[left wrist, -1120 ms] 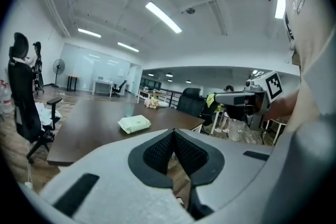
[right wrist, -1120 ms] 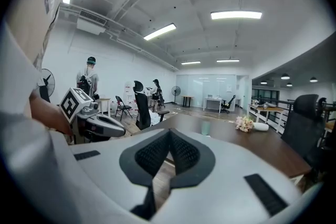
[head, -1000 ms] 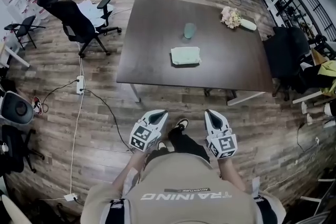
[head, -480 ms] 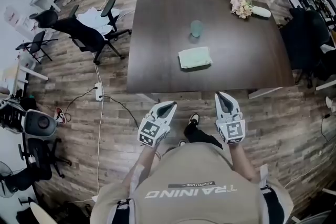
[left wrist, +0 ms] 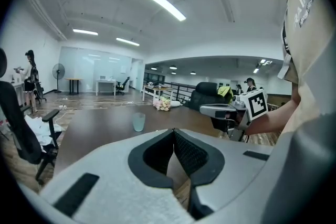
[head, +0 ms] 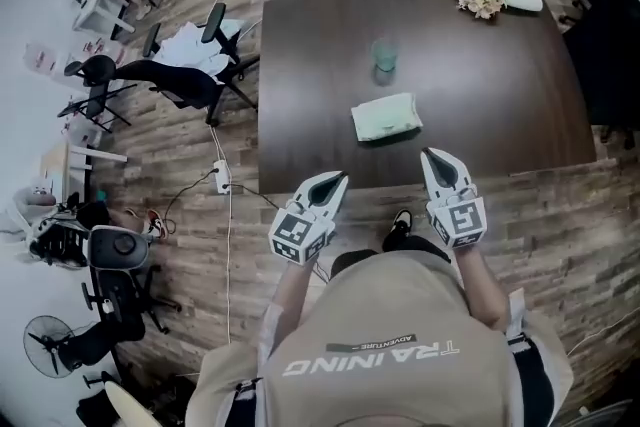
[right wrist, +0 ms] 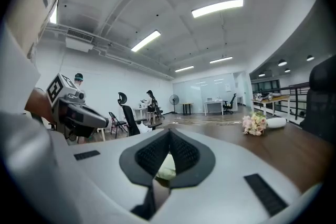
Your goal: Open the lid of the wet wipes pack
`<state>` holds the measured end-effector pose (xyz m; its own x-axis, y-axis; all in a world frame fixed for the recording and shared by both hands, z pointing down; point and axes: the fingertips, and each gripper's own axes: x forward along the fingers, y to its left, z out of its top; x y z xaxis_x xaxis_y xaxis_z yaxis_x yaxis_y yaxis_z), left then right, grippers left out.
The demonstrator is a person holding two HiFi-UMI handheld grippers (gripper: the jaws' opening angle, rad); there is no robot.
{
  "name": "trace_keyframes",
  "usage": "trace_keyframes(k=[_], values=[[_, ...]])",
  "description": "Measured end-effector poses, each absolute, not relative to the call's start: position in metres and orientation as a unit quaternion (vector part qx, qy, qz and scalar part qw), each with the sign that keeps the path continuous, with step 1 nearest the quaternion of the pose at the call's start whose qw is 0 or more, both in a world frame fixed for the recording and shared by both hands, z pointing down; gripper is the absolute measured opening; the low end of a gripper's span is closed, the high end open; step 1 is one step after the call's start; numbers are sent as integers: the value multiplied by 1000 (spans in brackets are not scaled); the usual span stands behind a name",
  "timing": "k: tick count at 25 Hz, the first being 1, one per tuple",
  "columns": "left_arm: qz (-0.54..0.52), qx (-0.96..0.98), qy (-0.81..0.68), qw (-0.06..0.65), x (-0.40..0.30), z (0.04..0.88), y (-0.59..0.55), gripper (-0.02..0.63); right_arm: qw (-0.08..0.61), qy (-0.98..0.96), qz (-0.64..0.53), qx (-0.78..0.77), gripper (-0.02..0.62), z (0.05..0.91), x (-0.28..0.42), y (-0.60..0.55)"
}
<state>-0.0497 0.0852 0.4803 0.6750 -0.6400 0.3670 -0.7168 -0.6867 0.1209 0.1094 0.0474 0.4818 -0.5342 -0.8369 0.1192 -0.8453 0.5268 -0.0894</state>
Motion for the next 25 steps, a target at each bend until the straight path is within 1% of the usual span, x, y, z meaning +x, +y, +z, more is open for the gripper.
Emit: trace_keyframes(k=[2, 3, 6, 7, 9, 13, 16, 19, 25], values=[[153, 903, -379, 133, -49, 486, 78, 9, 28, -877, 74, 474, 14, 487, 106, 37], [166, 902, -378, 124, -48, 487, 75, 9, 26, -881, 79, 466, 14, 488, 103, 33], [242, 896, -367, 60, -50, 488, 68, 9, 21, -891, 97, 442, 14, 491, 98, 26], [251, 895, -366, 50, -52, 484, 64, 9, 20, -894, 102, 437, 14, 492, 97, 24], [222, 897, -376, 67, -56, 472, 52, 9, 20, -896, 105, 430, 14, 494, 95, 18], [126, 888, -415, 150, -69, 466, 30, 9, 35, -903, 88, 419, 14, 499, 88, 9], [123, 880, -423, 178, -72, 483, 27, 9, 50, -909, 95, 404, 14, 509, 81, 12], [126, 882, -415, 184, -61, 493, 14, 9, 60, -914, 108, 385, 14, 514, 76, 12], [108, 912, -368, 144, -18, 473, -34, 9, 90, -924, 92, 361, 14, 514, 66, -3]])
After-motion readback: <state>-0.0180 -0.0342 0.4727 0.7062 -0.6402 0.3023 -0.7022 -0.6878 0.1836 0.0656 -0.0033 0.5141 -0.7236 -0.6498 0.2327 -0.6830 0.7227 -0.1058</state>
